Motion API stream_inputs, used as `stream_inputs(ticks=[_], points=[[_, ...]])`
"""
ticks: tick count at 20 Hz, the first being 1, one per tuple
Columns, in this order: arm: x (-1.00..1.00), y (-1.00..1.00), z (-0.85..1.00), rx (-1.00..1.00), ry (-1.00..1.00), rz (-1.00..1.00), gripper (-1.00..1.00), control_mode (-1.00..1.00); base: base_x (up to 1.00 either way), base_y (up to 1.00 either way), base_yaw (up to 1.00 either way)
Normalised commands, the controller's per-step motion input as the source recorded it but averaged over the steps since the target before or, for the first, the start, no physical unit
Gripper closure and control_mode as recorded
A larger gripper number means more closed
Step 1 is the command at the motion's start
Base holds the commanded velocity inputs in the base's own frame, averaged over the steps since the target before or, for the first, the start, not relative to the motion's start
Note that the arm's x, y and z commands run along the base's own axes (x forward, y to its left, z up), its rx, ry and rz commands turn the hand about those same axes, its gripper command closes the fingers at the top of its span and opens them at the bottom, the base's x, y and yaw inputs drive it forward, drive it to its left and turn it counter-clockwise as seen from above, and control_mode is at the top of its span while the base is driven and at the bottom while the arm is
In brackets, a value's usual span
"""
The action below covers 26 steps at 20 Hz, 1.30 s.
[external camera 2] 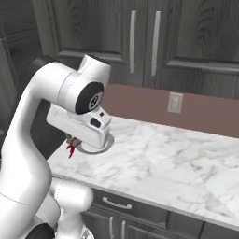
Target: Take the fish from the oven and place it on the plate on the counter.
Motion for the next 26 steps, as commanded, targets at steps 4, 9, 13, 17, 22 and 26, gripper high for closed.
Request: stream_inputs(ticks=[4,9,13,17,22,26], points=[[0.00,0.00,0.00,0.00,0.00,0.00,1.00,1.00,0.54,0.00,0.00],[0.00,0.00,0.00,0.00,0.00,0.00,1.00,1.00,0.44,0.00,0.00],[0.00,0.00,0.00,0.00,0.00,0.00,1.00,1.00,0.37,0.00,0.00],[0.00,0.00,0.00,0.00,0.00,0.00,1.00,1.00,0.24,0.00,0.00],[0.00,0.00,0.00,0.00,0.00,0.00,1.00,1.00,0.01,0.00,0.00],[0.00,0.00,0.00,0.00,0.00,0.00,1.00,1.00,0.03,0.00,0.00]])
